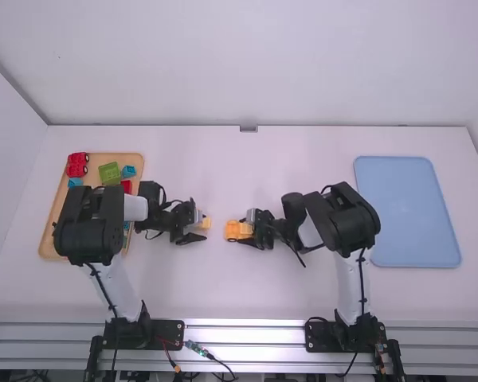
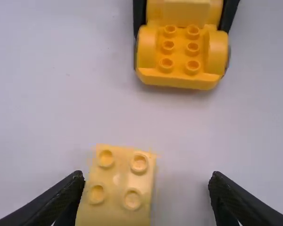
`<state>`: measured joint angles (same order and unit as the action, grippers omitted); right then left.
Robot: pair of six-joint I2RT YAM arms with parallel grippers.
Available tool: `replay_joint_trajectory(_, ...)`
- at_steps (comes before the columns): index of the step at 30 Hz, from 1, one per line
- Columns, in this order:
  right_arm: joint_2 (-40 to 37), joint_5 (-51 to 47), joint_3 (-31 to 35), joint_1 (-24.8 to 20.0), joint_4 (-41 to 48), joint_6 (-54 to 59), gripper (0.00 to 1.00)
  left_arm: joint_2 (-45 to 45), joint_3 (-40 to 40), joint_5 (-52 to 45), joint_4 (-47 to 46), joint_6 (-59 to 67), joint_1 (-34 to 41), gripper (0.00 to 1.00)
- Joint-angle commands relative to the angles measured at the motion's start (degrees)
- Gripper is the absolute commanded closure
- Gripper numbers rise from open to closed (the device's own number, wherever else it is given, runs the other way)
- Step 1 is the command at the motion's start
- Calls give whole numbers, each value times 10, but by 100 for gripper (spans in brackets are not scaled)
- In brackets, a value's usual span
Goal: Assemble lego blocks to make yellow taxi
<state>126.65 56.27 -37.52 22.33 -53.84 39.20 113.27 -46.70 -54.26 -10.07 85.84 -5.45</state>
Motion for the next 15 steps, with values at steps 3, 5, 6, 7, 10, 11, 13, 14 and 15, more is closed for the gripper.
replay_joint_trajectory(3, 11, -21, 8, -1, 2, 1, 45, 3, -38, -20, -50, 55, 2, 34)
replay_joint_trajectory(5, 11, -21, 8, -2, 2, 1, 42, 3, -47, -13, -64, 55, 2, 34)
replay_joint_trajectory(6, 11, -21, 8, -3, 2, 1, 36, 3, -51, -15, -70, 55, 2, 34)
replay_joint_trajectory(7, 11, -22, 8, -2, 3, 1, 36, 3, -52, -16, -71, 55, 2, 33)
replay_joint_trajectory(10, 11, -23, 5, -2, 3, 0, 36, 3, -46, -16, -59, 55, 2, 35)
replay_joint_trajectory(11, 11, -23, 4, -3, 4, 0, 36, 3, -43, -16, -54, 55, 2, 35)
replay_joint_trajectory(13, 11, -23, -1, -2, 17, 2, 35, 3, -35, -16, -41, 54, 2, 36)
replay_joint_trajectory(14, 11, -23, -5, -1, 25, 3, 36, 3, -30, -15, -35, 53, 2, 36)
replay_joint_trajectory(15, 11, -23, -10, -2, 37, 3, 36, 3, -23, -14, -22, 43, 2, 37)
